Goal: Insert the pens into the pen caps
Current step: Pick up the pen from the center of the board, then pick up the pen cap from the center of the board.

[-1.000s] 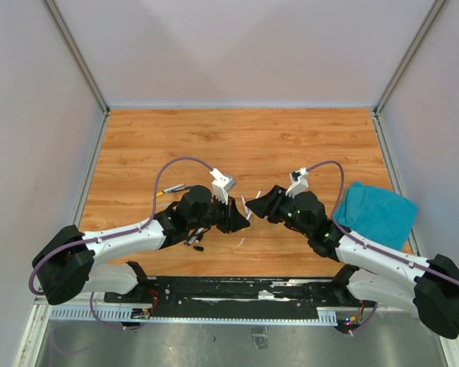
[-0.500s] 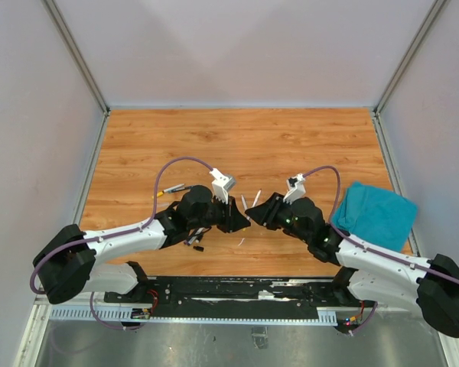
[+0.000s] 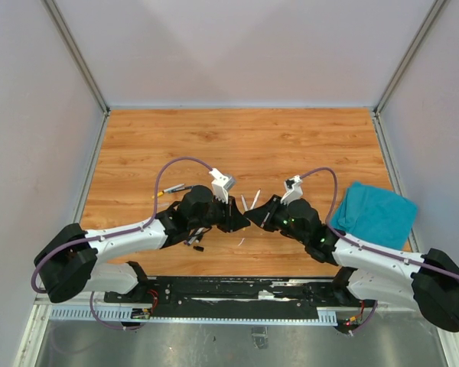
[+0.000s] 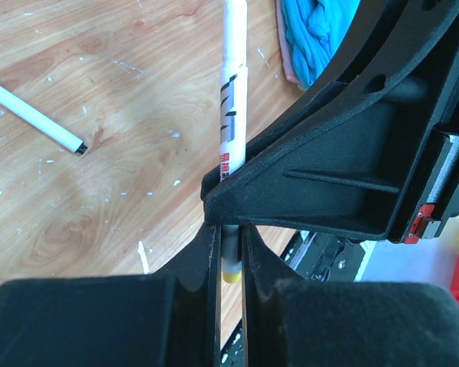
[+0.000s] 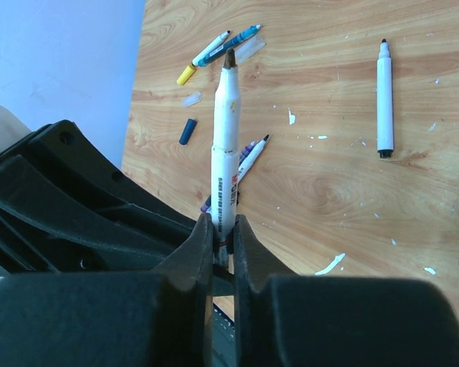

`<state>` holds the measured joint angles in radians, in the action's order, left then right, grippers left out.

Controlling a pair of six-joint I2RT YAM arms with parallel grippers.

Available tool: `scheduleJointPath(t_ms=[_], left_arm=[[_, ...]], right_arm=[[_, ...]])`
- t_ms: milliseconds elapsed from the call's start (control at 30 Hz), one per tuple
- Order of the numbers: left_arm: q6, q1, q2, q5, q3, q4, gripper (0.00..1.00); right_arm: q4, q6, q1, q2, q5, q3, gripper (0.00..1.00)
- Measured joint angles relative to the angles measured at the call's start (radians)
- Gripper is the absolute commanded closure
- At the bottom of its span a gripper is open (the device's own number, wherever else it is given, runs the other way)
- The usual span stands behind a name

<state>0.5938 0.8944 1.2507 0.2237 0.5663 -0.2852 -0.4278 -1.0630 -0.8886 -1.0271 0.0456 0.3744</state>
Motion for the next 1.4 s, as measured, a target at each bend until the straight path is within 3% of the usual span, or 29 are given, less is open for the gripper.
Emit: scheduleJointPath(t_ms=[100, 267, 300, 333, 500, 733, 1033, 1400], left_arm=[[0.003, 0.000, 0.000, -0.006, 0.000, 0.003, 0.89], [0.002, 0.000, 0.000, -0.022, 0.013, 0.031, 0.53], [-0.003, 0.000, 0.000, -0.030, 0.023, 0.046, 0.41], [-0.008, 0.000, 0.000, -0.041, 0.034, 0.063, 0.38], [-0.040, 0.002, -0.013, -0.116, 0.095, 0.171, 0.33], [-0.085, -0.023, -0.051, -0.323, 0.190, 0.352, 0.32], [-0.055, -0.301, -0.127, -0.601, 0.199, 0.523, 0.31], [0.010, -0.617, -0.173, -0.737, 0.080, 0.554, 0.27]], right_arm=[[-0.002, -0.002, 0.000, -0.006, 0.000, 0.000, 0.99], [0.019, 0.032, -0.001, 0.008, 0.006, 0.003, 1.00], [0.041, 0.050, -0.001, 0.021, 0.011, 0.005, 0.99], [0.060, 0.066, 0.000, 0.033, 0.017, 0.007, 0.99], [0.212, 0.198, -0.001, 0.116, 0.045, 0.052, 0.99], [0.453, 0.361, -0.001, 0.243, 0.113, 0.107, 0.99], [0.644, 0.436, -0.001, 0.338, 0.130, 0.107, 0.99], [0.696, 0.439, -0.001, 0.357, 0.098, 0.107, 0.99]])
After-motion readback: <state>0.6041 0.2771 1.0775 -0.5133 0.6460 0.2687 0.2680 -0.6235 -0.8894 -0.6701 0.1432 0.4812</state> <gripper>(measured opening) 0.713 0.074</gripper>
